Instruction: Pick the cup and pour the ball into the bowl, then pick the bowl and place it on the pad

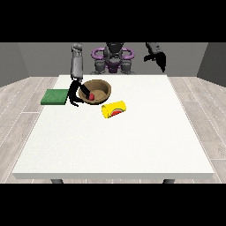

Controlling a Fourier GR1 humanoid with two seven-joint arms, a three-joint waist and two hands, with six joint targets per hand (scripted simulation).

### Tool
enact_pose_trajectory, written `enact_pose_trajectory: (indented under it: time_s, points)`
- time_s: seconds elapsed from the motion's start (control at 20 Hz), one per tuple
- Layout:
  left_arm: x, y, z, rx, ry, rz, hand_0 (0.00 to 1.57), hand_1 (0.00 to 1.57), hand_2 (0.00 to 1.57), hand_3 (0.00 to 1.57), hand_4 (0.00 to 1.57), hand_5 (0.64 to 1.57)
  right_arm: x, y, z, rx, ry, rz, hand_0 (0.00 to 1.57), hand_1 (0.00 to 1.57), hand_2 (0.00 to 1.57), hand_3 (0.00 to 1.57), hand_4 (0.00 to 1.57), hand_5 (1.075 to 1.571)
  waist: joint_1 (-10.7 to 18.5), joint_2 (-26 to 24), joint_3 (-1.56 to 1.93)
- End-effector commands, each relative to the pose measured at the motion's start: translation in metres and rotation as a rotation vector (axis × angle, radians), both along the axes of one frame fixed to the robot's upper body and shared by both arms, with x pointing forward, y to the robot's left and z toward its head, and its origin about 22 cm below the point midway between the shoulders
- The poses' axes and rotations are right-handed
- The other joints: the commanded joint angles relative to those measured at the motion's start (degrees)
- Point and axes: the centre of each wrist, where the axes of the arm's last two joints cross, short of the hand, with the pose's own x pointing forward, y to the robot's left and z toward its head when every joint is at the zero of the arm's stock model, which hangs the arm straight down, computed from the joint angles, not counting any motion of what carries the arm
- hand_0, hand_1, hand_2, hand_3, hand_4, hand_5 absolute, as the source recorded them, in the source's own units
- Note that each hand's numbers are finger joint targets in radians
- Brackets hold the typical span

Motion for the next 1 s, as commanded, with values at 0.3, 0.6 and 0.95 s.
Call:
enact_pose_trajectory:
  time_s: [0.3,0.6,0.95]
  points:
    - [-0.019,0.077,-0.074,-0.034,0.261,0.223,0.0,0.0,0.0,0.0,1.0,1.407,0.046,0.012,0.064,-0.018,0.311,0.033,1.57,1.57,1.57,0.87,0.8,1.564,-11.99,-14.8,1.3]
    - [-0.028,0.102,-0.072,-0.028,0.219,0.223,0.0,0.0,0.0,0.0,1.0,1.414,0.044,0.011,0.077,0.062,0.284,0.034,1.57,1.57,1.57,0.77,0.79,1.57,-12.76,-12.85,1.4]
    - [-0.02,0.112,-0.054,-0.064,0.154,0.221,0.0,0.0,0.0,0.0,1.15,1.463,0.015,-0.06,0.078,0.039,0.22,0.018,1.57,1.57,1.57,0.68,0.79,1.57,-12.16,-8.34,1.43]
